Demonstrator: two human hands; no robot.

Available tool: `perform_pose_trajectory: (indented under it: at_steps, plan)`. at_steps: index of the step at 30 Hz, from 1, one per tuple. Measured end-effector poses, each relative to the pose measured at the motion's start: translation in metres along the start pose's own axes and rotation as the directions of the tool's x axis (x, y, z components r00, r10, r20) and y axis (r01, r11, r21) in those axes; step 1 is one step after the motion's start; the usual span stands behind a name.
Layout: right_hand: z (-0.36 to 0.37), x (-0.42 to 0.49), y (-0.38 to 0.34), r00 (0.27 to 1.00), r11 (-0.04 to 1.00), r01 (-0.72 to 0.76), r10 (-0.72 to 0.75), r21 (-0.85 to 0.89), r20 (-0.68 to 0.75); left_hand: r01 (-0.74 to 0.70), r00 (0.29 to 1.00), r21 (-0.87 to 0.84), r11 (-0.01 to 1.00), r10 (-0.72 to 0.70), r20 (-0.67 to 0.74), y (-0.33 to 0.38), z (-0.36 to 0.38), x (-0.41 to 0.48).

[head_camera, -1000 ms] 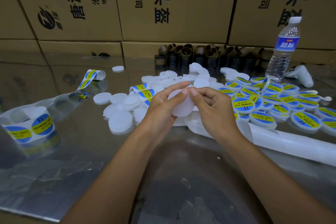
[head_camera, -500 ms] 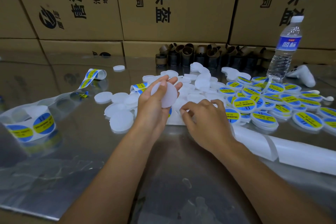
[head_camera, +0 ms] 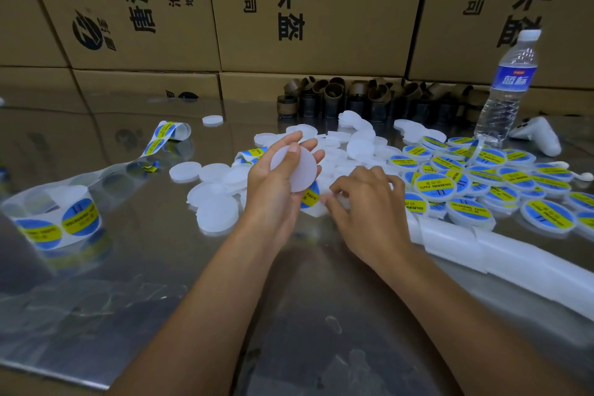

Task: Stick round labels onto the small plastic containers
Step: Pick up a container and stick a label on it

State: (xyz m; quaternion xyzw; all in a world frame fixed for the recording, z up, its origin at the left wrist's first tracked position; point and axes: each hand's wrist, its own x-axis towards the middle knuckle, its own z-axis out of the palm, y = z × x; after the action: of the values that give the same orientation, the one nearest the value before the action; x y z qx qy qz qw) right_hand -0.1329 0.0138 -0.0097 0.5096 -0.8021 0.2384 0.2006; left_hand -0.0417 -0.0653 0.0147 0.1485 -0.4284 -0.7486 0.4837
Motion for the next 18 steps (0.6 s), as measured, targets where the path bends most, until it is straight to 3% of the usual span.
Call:
perform_pose_trajectory:
  at_steps: [8, 14, 18]
  plan:
    - [-0.002, 0.002, 0.008, 0.978, 0.978, -0.147, 0.166, 0.148, -0.128, 0.001, 1.000, 0.085, 0.996, 0.000, -0.012, -0.001, -0.001, -0.001]
    - [-0.004, 0.004, 0.013, 0.935, 0.917, -0.251, 0.313, 0.311, -0.168, 0.004, 0.988, 0.318, 0.948, 0.046, -0.148, -0.006, -0.002, -0.001]
    - [-0.008, 0.005, 0.013, 0.913, 0.872, -0.262, 0.363, 0.413, -0.188, 0.039, 0.976, 0.313, 0.949, 0.031, -0.217, -0.005, -0.003, -0.001]
